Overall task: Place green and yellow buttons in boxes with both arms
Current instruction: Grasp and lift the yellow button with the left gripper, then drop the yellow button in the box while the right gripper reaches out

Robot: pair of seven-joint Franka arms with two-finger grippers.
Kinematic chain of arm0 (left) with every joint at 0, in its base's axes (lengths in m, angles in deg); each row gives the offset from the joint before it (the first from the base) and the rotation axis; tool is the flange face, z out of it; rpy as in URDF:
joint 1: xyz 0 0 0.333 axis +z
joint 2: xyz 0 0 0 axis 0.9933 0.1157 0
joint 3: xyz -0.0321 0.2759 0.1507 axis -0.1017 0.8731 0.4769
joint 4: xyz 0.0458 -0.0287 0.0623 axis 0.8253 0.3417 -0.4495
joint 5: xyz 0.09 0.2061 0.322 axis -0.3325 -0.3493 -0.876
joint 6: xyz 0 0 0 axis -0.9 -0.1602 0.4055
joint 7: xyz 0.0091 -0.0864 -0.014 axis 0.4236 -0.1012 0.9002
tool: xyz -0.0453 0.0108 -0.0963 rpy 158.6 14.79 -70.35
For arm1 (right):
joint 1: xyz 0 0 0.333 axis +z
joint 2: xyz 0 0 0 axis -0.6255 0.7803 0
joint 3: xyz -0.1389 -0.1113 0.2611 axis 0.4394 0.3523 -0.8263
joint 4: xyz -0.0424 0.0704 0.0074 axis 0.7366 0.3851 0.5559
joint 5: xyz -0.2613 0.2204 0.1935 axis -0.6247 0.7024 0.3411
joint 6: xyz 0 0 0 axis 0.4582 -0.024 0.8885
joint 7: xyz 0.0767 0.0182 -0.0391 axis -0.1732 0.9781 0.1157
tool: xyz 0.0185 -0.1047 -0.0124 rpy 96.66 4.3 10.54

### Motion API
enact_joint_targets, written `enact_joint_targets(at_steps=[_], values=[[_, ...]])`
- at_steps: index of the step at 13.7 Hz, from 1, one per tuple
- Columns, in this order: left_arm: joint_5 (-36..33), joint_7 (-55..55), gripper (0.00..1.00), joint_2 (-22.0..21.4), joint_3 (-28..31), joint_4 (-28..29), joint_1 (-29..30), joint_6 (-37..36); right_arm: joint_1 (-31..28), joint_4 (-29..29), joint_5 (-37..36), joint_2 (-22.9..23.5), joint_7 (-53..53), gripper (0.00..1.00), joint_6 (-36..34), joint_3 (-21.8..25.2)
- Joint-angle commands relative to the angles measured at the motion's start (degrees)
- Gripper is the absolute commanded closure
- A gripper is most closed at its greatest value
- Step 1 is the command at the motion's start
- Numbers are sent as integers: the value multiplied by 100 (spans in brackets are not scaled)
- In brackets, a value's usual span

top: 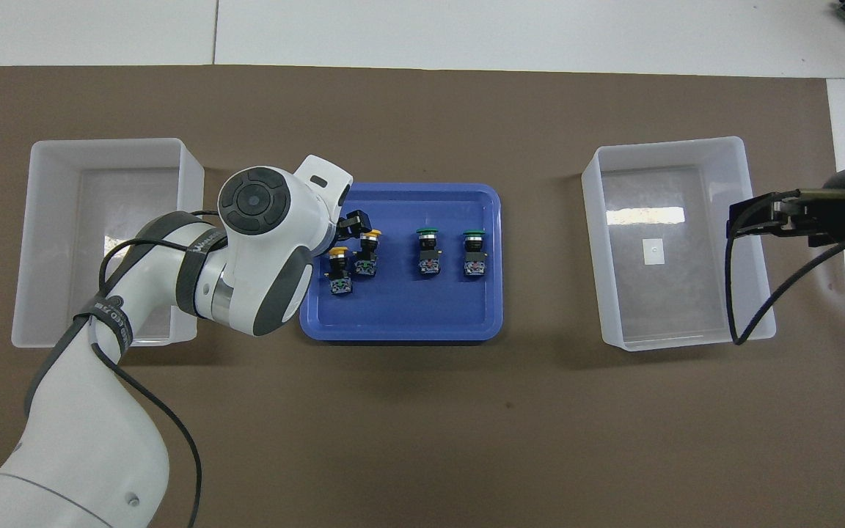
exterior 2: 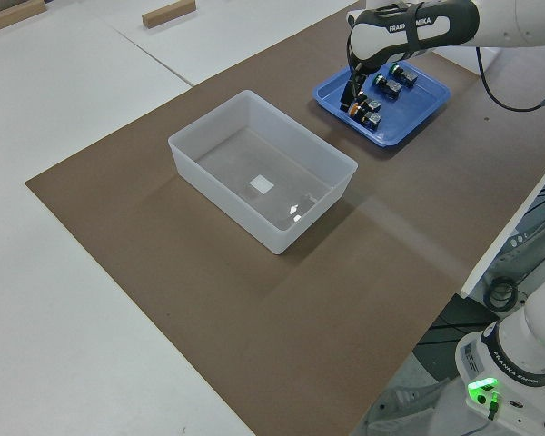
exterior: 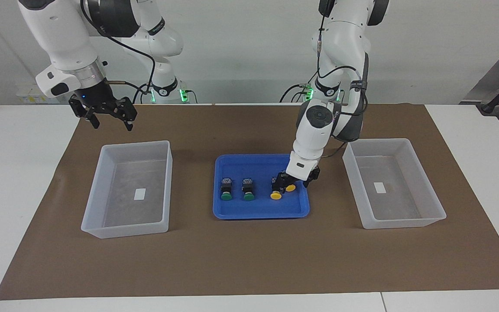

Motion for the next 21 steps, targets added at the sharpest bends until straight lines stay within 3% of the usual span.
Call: enact_joint_targets(at_steps=[1,5,16,21], values=[[68,56,10,-111,92,268,-156,169,-49,-73,-53,-69,158,0,-54,-3],[68,56,21,-146,92,505,-253,317,-66,-152,-53,-96,167,0,-54,-3],[68,56,100,-164,92,559,-270,274,-93,-222,-44,-131,176,0,-45,6],[59,30,100,-76,127,-116,-148,-216,-93,-223,-44,-131,158,0,-19,6]])
